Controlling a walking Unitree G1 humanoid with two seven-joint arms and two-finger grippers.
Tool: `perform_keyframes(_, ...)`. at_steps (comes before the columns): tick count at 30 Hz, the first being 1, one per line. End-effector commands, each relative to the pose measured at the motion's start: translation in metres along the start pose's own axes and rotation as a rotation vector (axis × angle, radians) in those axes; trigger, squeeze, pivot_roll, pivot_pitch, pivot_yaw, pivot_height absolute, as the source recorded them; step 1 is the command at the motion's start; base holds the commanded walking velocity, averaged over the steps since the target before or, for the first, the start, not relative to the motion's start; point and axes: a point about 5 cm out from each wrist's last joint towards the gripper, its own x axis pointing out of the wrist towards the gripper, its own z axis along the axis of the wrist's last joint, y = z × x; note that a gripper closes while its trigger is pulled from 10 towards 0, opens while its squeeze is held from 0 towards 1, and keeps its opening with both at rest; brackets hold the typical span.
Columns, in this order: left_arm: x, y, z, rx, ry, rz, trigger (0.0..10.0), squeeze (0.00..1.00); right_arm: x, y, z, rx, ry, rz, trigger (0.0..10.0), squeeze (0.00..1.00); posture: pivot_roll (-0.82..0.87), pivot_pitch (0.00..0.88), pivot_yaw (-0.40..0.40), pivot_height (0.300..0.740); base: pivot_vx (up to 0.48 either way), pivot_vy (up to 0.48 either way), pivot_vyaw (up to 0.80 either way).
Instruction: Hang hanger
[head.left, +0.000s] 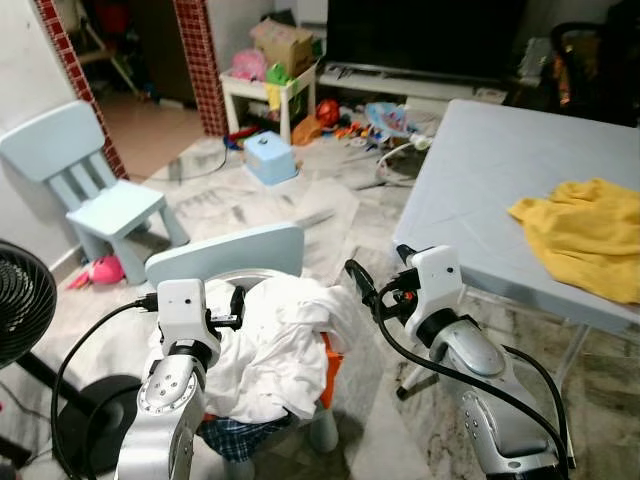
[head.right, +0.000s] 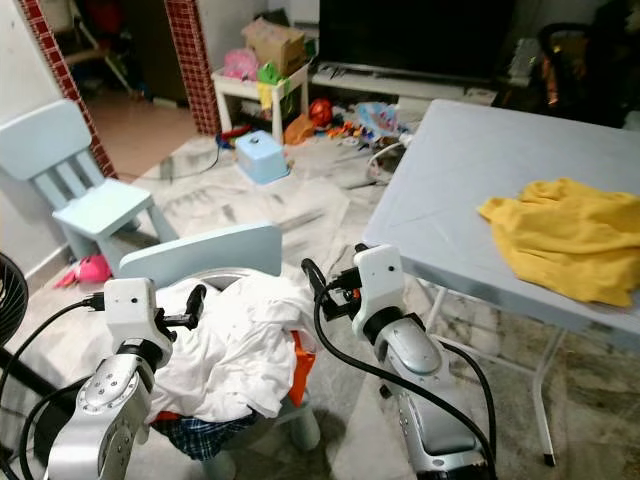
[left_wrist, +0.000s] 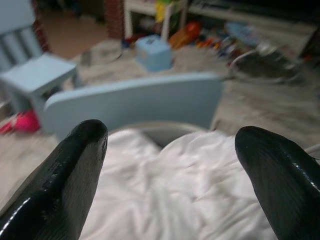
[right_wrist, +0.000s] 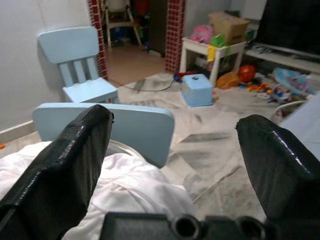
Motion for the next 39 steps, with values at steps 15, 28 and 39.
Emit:
perform_keyframes(15,0.017,0.007,-0.018,0.092,0.255,-0.105,10.0,0.0,-0.029,-0.009,0.002,-0.012,0.014,-0.073,10.0,0.0,-0.11,0.058,0.01,0.74,0.0,0.0,0.0)
perform_keyframes(28,0.033,-0.011,-0.028,0.102,0.33,-0.188,10.0,0.0,-0.083,-0.027,-0.003,-0.021,0.155,-0.15,10.0,0.0,-0.18,0.148,-0.008,0.74,0.0,0.0,0.0)
perform_keyframes(39,0.061,-0.029,-0.036,0.149,0.351,-0.238,10.0,0.0,-0.096,-0.021,0.004,-0.038,0.199,-0.144,10.0,0.0,-0.27,0.187,-0.02,0.74,0.0,0.0,0.0)
